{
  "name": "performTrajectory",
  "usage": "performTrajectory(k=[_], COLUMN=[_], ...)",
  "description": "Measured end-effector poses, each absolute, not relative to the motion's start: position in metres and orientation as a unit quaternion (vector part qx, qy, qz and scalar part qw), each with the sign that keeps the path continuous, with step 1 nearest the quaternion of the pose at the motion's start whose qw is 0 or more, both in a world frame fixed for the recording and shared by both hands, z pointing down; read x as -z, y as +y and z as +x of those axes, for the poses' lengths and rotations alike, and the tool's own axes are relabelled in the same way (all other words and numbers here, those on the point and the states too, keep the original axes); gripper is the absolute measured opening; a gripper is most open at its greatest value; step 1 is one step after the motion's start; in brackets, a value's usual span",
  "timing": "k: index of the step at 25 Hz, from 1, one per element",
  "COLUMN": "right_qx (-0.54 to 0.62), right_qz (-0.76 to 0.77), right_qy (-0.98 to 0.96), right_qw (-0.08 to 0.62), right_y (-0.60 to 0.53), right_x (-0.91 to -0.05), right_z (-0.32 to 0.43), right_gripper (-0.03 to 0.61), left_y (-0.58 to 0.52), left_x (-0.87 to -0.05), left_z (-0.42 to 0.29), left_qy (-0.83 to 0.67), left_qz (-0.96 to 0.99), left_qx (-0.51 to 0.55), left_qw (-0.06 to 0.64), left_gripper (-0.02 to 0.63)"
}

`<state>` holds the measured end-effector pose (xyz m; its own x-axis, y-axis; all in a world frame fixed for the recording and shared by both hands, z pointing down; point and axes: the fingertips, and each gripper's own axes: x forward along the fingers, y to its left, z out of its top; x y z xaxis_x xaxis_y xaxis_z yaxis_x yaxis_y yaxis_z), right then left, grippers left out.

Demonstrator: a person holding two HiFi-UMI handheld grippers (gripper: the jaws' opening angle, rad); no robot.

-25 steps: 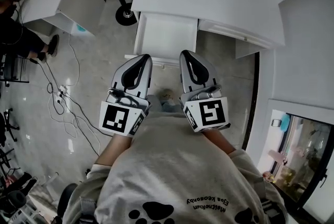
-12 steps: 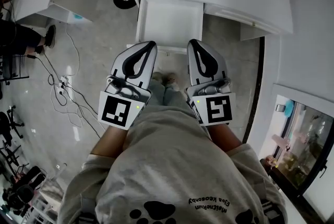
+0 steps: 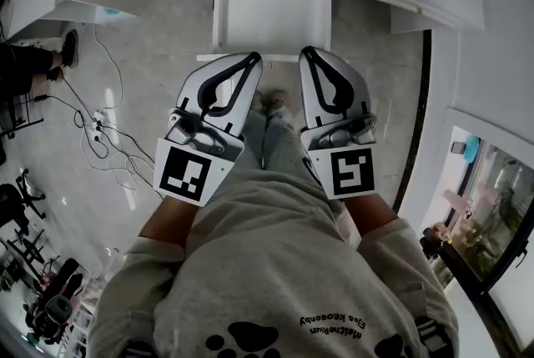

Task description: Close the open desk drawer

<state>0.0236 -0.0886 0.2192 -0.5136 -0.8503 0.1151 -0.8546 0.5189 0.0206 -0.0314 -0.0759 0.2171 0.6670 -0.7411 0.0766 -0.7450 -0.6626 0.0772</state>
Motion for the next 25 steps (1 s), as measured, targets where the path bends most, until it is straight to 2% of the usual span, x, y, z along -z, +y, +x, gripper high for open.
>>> performTrajectory(k=[13,25], right_qx=[-0.016,-0.042], right_qz=[0.479,0.468], right_qy=[-0.873,-0.875], right_qw=[0.095,0.12], right_y=[-0.092,-0.102], right_x=[-0.297,-0.362], right_z=[0.032,0.034], right_gripper=[0.032,0.032], left_y=[-0.08,-0.094], left_x=[-0.292,-0.358], left_z=[-0.019,-0.012], left_qy=[-0.381,-0.386], left_qz=[0.922,0.915], left_qx=[-0.056,-0.063], left_qw=[0.052,0.097], left_gripper=[0.018,0.018])
